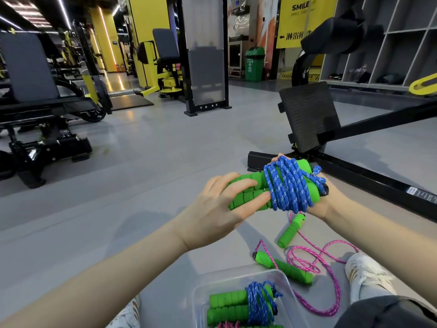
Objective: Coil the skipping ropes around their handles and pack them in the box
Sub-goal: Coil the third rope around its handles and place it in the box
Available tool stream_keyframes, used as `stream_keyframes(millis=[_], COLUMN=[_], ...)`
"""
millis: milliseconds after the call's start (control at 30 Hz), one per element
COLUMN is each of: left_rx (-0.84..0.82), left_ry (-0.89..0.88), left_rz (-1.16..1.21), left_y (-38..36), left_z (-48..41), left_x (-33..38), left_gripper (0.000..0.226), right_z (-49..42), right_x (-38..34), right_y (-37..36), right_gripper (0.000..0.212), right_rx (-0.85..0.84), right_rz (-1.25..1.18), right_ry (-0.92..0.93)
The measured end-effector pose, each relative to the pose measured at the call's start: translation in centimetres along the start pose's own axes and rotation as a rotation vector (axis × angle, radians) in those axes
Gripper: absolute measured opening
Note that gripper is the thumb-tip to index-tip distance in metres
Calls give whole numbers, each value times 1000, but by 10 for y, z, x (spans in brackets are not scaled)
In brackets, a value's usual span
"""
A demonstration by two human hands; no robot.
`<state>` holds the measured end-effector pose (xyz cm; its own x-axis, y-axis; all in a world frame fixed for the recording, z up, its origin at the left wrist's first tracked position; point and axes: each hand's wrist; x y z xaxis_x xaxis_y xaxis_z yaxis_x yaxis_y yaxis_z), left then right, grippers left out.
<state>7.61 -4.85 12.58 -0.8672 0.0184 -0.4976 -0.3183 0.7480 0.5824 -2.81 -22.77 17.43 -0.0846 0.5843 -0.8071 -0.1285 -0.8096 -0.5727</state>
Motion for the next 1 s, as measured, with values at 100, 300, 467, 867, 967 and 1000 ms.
stream_keyframes(millis=[100, 300, 467, 867, 967, 1000], left_rx=[16, 6, -3, -73, -75, -74], left_ry=[59, 122, 248, 608, 701, 717], left_rz=[12, 55, 164, 784, 848, 863], left_y=[2, 4, 4, 12, 14, 14], left_z=[-2, -3, -3, -13, -16, -17], left_x=[0, -5, -7, 0, 1, 1], left_gripper=[40, 32, 44, 48, 48, 48], right_z=[3, -2, 2, -1, 0, 0], right_x=[4, 0, -6, -17, -17, -17], right_y=[-4, -4, -4, 13, 13, 13], right_gripper=[45, 13, 51, 49, 35, 36], right_rx=[-12, 43, 29, 175, 204, 214], right_rz=[-52, -68, 40, 506, 561, 563], right_ry=[57, 176, 182, 106, 115, 131])
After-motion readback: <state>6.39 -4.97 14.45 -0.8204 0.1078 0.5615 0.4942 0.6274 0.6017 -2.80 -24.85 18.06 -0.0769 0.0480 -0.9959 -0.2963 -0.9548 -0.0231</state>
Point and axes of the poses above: each hand's wrist, its own z-axis away from the middle knuckle, its own y-axis out of the back of the hand, x = y × z, and after that the axes turned 10 degrees about -y, right-handed
